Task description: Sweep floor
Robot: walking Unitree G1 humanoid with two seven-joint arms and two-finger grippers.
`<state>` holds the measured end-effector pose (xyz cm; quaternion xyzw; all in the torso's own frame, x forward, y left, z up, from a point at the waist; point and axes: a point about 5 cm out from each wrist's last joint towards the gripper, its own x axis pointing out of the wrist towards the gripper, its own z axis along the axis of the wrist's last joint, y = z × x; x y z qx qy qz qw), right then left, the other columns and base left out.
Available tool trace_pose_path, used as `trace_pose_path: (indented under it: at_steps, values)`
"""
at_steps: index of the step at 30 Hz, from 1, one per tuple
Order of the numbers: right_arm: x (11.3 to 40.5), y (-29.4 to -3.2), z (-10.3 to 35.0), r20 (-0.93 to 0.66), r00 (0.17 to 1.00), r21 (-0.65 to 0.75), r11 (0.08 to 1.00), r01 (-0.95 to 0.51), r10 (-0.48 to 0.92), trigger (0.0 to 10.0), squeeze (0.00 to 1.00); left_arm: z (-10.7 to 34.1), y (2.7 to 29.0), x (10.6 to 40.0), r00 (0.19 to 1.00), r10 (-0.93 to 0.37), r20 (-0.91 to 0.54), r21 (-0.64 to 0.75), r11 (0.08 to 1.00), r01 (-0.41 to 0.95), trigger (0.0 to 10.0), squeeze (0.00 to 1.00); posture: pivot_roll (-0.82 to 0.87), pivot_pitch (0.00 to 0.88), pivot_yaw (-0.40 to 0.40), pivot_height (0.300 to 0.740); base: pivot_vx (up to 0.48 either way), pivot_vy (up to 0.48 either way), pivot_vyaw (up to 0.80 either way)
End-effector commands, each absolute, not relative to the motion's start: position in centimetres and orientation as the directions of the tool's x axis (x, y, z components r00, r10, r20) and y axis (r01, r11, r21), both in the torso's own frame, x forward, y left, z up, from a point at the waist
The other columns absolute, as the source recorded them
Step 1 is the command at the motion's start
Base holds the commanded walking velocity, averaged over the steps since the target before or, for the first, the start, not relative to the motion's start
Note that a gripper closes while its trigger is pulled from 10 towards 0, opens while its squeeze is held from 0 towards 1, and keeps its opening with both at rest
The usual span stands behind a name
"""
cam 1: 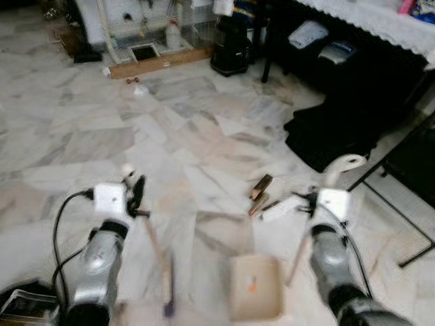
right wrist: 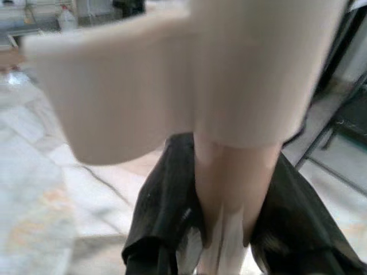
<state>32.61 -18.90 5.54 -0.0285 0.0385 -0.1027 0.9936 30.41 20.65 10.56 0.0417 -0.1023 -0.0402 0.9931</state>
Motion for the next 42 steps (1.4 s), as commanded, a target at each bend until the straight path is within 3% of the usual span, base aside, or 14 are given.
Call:
trace_pose_path:
  at_steps: [1,38,42]
  values:
    - [32.67,-19.98,6.07,-0.041,0.972,-0.072,0.971,0.23,-0.233,10.0,0.0,11.44,20.15,30.72,0.966,-0.101,0.24,0.093,0.992,0.081,10.0,0.0,0.06,0.057,0.009,0.74,0.368,0.0,0.0]
    - [33.12,-19.81,6.9,0.0,0.974,-0.068,0.972,0.226,-0.227,10.0,0.0,11.97,20.58,30.94,0.963,-0.085,0.255,0.094,0.994,0.063,10.0,0.0,0.06,0.068,0.008,0.74,0.369,0.0,0.0]
    - [33.11,-19.88,6.93,0.003,0.974,-0.067,0.971,0.227,-0.228,10.0,0.0,11.83,20.48,30.96,0.966,-0.081,0.246,0.096,0.994,0.059,10.0,0.0,0.06,0.068,0.008,0.74,0.0,0.0,0.0]
